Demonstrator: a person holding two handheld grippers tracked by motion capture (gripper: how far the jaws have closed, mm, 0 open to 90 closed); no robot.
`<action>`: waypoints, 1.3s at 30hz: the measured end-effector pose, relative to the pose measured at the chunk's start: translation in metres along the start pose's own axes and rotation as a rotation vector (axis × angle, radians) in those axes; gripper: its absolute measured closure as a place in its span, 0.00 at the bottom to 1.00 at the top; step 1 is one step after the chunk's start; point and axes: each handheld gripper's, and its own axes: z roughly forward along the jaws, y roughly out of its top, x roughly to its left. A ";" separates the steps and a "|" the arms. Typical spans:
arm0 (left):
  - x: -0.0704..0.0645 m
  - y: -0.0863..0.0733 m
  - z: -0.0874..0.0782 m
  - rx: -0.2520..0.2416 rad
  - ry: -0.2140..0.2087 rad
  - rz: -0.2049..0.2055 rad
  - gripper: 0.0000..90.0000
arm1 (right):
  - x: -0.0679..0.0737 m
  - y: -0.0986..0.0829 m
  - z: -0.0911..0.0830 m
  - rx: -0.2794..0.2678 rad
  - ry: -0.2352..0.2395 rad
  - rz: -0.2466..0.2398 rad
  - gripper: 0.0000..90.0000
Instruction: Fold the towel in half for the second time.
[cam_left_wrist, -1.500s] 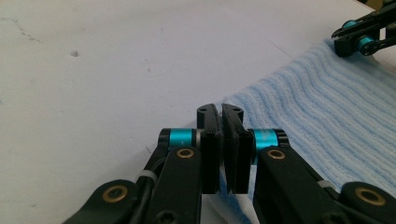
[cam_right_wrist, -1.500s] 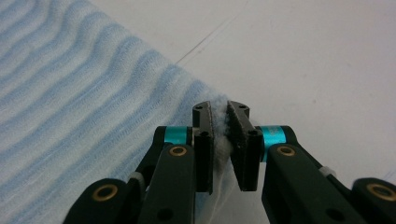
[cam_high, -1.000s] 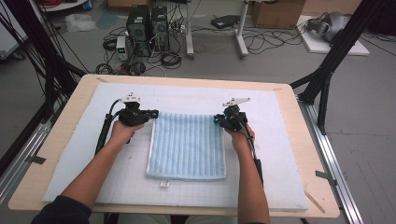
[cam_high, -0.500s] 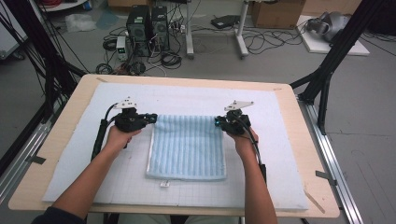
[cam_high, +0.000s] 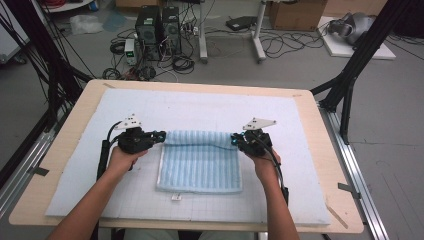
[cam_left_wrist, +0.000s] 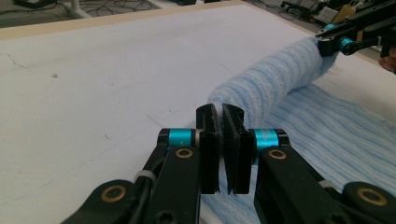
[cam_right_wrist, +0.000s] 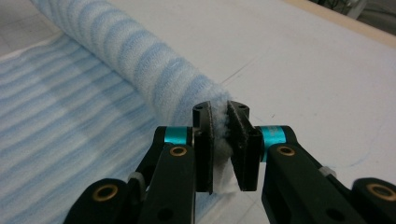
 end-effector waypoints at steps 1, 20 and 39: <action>-0.003 -0.002 -0.003 0.000 -0.002 0.002 0.94 | 0.003 -0.001 -0.003 -0.014 -0.006 -0.005 0.90; -0.048 -0.035 -0.042 0.007 -0.052 0.043 0.94 | 0.054 -0.046 -0.042 -0.050 -0.010 0.018 0.90; -0.066 -0.053 -0.057 0.055 -0.071 0.084 0.93 | 0.080 -0.068 -0.067 -0.055 0.002 -0.023 0.90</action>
